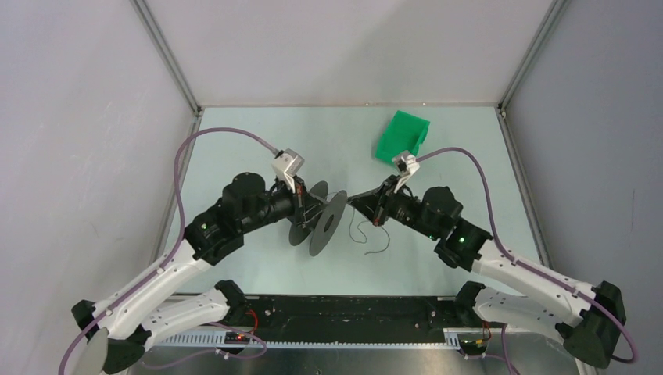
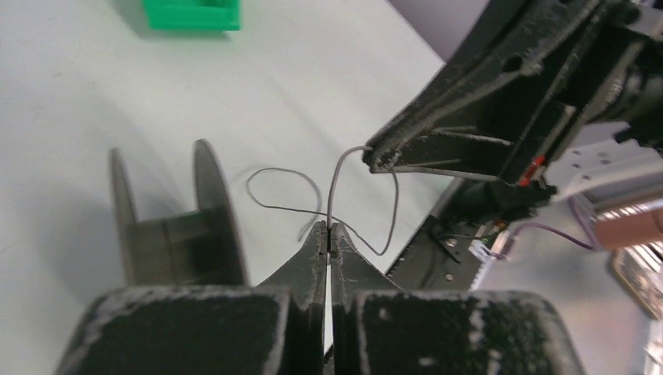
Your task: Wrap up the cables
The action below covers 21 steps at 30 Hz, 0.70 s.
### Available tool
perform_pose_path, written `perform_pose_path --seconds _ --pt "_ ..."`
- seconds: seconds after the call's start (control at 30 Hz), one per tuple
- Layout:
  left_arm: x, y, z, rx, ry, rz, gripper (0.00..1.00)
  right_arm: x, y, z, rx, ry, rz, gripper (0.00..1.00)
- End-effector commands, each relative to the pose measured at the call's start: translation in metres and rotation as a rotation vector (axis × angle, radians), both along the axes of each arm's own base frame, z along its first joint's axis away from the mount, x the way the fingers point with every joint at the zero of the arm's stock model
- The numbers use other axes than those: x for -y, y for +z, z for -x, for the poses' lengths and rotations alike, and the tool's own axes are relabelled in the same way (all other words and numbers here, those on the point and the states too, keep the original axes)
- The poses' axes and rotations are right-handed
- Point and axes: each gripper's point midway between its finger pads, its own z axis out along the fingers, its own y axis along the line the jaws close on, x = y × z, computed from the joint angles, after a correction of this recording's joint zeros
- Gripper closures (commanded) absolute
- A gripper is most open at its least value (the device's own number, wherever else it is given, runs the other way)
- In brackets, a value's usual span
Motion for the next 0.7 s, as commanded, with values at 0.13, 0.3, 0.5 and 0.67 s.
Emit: perform_pose_path --seconds 0.13,0.3,0.5,0.67 --pt "-0.06 -0.051 -0.031 0.001 0.29 -0.299 1.0 -0.018 -0.009 -0.021 0.219 0.035 0.127 1.0" --pt "-0.075 -0.064 -0.032 -0.003 0.333 -0.367 1.0 -0.032 -0.022 -0.028 0.255 0.076 0.187 1.0" --pt "-0.085 -0.079 -0.036 -0.008 0.371 -0.435 0.99 -0.044 -0.029 -0.025 0.266 0.126 0.195 1.0" --pt "-0.085 -0.092 -0.037 -0.039 0.377 -0.468 0.9 -0.058 -0.037 -0.017 0.254 0.155 0.196 1.0"
